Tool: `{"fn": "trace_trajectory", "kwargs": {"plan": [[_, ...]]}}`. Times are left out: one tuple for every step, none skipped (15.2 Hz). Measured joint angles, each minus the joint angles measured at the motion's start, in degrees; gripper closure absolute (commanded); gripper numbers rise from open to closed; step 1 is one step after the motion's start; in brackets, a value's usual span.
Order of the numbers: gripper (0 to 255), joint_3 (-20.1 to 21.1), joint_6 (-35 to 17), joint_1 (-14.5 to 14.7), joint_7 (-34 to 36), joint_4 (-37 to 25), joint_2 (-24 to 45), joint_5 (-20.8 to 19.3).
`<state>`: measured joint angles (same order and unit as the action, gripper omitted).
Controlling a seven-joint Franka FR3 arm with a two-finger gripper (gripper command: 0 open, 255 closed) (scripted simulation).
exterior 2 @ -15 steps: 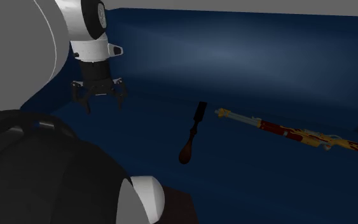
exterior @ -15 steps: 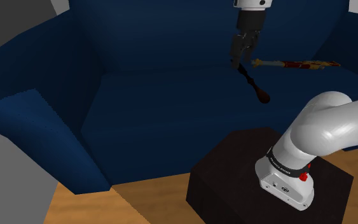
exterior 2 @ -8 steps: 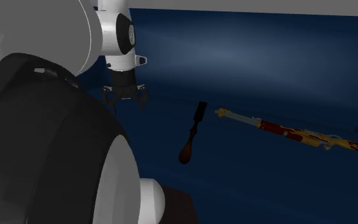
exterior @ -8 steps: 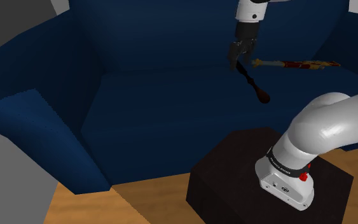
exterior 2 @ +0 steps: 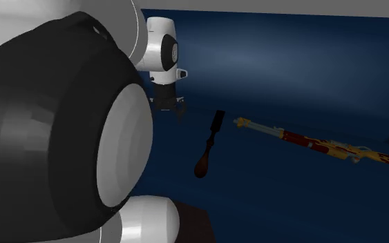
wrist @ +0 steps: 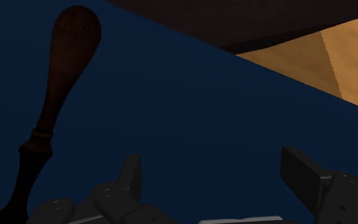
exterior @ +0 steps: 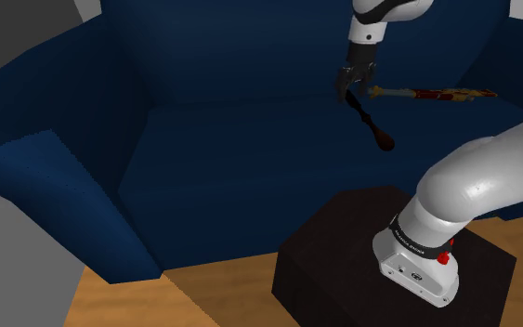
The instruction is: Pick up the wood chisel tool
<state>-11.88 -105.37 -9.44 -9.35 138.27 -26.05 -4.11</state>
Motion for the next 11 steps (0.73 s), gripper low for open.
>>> {"fn": "trace_trajectory", "kwargs": {"plan": [[0,-0.7,-1.0,-0.5,-0.1,-0.7,1.6,-0.2],[0,-1.4,-2.4,-0.9,-0.3,-1.0,3.2,-0.4],[0,-2.3,-3.4,-1.6,-0.7,-1.1,4.2,-0.7],[0,-3.0,-4.2,-2.1,-0.9,-1.6,5.5,-0.9],[0,-3.9,-5.3,-2.5,-1.3,-2.7,7.5,-0.9],[0,-4.5,-6.5,-3.0,-1.5,-2.8,8.8,-0.9],[0,-5.4,-8.0,-3.5,-1.9,-3.0,10.4,-1.0],[0,-6.1,-8.9,-3.9,-2.3,-4.3,12.5,-0.7],[0,-6.8,-9.2,-4.4,-2.6,-5.4,13.9,-0.6],[0,-7.5,-10.3,-4.8,-3.0,-5.9,15.5,-0.4],[0,-8.3,-11.3,-5.3,-3.5,-6.7,17.3,-0.1]]}}
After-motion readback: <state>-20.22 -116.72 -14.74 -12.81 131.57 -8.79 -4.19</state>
